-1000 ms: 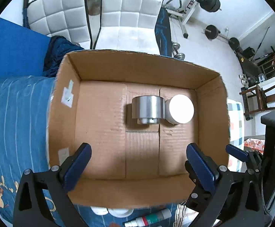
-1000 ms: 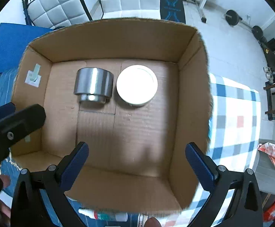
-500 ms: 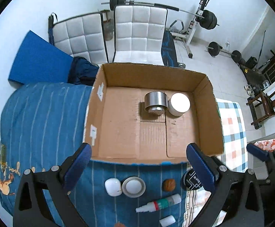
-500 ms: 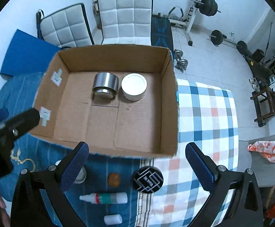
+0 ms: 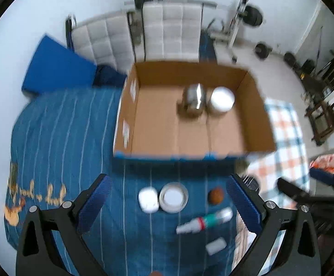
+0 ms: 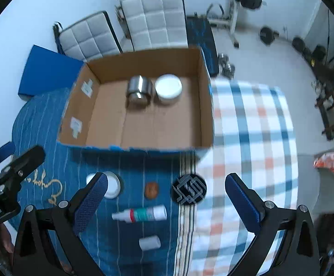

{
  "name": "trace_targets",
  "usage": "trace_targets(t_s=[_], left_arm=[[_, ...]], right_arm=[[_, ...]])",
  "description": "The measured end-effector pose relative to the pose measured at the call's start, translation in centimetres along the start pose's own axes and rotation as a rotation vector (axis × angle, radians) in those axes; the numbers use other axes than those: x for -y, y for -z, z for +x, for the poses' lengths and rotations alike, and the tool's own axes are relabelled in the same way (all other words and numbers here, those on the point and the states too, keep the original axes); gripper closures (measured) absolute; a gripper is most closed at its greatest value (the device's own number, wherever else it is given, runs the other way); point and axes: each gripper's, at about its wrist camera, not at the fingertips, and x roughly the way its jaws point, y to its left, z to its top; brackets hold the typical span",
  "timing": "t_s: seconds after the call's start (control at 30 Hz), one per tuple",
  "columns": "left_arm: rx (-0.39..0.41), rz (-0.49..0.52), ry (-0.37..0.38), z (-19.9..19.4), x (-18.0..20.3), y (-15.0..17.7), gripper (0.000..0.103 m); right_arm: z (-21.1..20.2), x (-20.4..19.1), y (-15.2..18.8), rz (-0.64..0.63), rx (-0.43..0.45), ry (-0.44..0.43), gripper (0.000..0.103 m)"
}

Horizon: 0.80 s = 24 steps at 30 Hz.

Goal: Organize rigid objects
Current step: 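Grasp the silver tin lid with the left gripper while the right grasps the black tin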

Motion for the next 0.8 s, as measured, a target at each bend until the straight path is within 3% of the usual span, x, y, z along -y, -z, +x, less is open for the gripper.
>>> trace_targets(t_s=[0.17,0.33,0.6,0.7,0.77,0.8], left_arm=[[-0.196,-0.103,0.091,7.2,-1.5,2.7,0.000],[-0.304,-0.073,0.089,12.9,-0.1,3.3,0.005],[-0.388,0.099,-0.006,19.1,3.2,3.1,0.005],[-0.427,0.142,-0.024,20.8,4.0,3.8,0.005],[-0.398,0.194,-0.042,20.7,4.8,4.1,0.009],[-0.394,0.212,-0.048,20.7,5.1,4.4,0.017]], right_arm=[[5.9,3.2,2.0,0.066,-0.134,0.015,0.000],[12.7,5.4,3.3,0.151,-0.260,0.000,0.000],[18.6,5.7,4.0,0.169,-0.335,0.020,0.000],[19.2,5.8,4.1,0.177,-0.321,0.010,0.001],[19.6,5.8,4.2,0.188,-0.330,-0.006,0.008],[19.6,5.8,4.3,0.197,-0.333,-0.024,0.013]])
